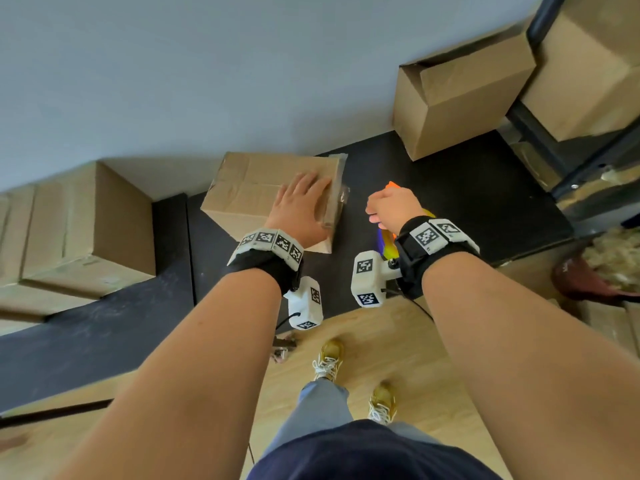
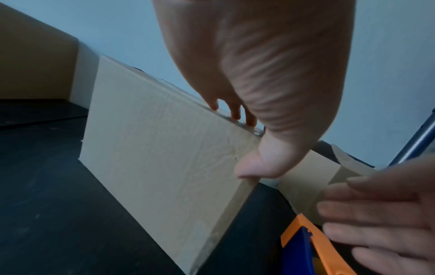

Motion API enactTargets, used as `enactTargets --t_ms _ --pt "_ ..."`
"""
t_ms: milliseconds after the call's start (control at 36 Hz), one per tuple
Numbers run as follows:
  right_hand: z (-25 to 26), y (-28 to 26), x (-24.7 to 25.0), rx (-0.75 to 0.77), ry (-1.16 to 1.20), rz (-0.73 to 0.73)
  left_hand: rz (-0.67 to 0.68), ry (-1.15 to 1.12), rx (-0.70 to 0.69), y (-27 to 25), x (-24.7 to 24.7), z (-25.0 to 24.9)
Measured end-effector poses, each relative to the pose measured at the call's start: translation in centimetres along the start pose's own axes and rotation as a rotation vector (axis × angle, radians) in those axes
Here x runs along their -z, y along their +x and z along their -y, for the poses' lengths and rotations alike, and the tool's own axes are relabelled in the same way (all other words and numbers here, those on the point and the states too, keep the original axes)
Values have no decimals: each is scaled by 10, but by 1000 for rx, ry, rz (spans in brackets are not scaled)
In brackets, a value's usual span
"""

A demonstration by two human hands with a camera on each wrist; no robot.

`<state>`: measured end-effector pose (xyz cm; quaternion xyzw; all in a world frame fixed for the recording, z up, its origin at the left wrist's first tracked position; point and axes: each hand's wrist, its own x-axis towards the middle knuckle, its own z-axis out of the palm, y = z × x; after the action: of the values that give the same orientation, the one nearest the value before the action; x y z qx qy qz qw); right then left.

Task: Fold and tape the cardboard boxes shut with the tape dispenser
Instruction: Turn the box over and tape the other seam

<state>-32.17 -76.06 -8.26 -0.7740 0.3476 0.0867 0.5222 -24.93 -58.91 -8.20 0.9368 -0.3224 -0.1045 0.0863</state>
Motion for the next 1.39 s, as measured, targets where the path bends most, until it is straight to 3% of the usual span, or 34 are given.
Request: enactTargets --t_ms 194,361,500,611,889,1194,1305,1389 --pt "14 -6 -13 -75 246 129 -66 -314 124 5 6 -2" --pt "23 3 -24 -81 331 192 -213 -43 63 18 3 4" --pt "24 12 -25 -34 269 147 -257 18 54 22 -14 11" --pt "23 18 -31 39 42 54 -312 16 58 21 -23 11" --pt "18 30 -60 150 -14 -96 -324 31 32 20 -26 13" --pt "9 37 -72 -9 -48 42 -333 63 15 21 -26 13" --pt "10 37 -64 9 -55 7 -305 57 17 21 -23 12" --pt "11 36 -55 22 -37 -99 -298 37 33 19 -22 12"
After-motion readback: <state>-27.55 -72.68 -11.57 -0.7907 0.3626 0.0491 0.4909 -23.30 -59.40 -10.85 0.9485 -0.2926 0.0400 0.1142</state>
